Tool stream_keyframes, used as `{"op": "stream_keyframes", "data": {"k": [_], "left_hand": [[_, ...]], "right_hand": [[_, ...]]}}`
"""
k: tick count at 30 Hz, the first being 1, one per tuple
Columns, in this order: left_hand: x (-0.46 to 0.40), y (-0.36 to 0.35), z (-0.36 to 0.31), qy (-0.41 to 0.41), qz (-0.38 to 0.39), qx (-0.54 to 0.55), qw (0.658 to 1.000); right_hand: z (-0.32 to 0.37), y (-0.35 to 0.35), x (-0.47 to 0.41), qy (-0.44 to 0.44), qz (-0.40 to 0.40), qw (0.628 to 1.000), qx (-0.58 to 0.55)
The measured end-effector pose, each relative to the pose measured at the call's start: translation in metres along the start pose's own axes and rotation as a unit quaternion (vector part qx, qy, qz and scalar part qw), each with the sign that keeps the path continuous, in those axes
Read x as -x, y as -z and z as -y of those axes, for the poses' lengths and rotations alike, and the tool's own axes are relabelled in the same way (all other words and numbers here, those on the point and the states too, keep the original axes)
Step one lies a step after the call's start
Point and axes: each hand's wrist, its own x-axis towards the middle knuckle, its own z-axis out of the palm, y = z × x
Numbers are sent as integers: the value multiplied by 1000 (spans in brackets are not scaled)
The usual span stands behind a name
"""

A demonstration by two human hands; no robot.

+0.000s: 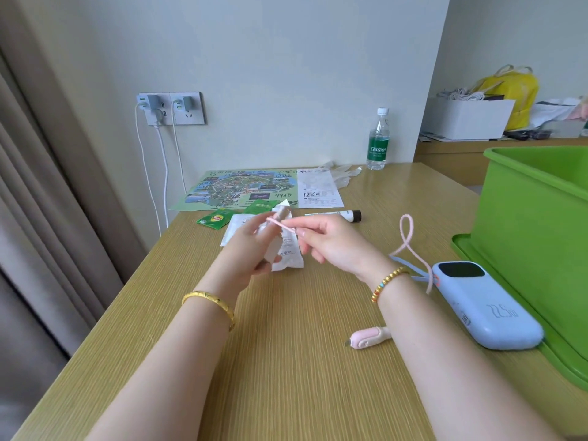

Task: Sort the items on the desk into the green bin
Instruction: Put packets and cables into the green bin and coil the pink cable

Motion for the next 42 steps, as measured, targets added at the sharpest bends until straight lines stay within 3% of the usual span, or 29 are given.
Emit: {"op": "stream_keyframes", "data": {"k": [5,11,16,20,23,25,27,30,37,42], "left_hand": [[-2,5,-6,54,32,151,987],[3,2,-11,6,127,205,970],[5,5,-8,-44,152,95,983],[7,9,-8,-53,154,18,987],[12,11,-10,-68,224,-46,971],[17,7,-11,-66,260,-146,952],[18,1,-10,-58,244,-251,935],[15,-1,-9,-40,144,-317,937],[10,3,-12,-19,27,-74,997],[10,-2,-8,13,-15,-12,1000]], "right_hand": [[0,1,1,-20,14,1000,-11],[1,8,3,-65,30,996,-44],[-1,11,4,-81,35,996,-6],[-10,20,-1,-140,-61,986,64],[-14,25,-3,-158,-79,983,-42],[-15,23,-3,-156,-61,983,-72],[-14,20,-3,-157,-60,985,-51],[-10,17,-1,-121,-63,989,-64],[4,11,3,-13,-25,993,-113],[3,0,3,50,-71,988,131]]}}
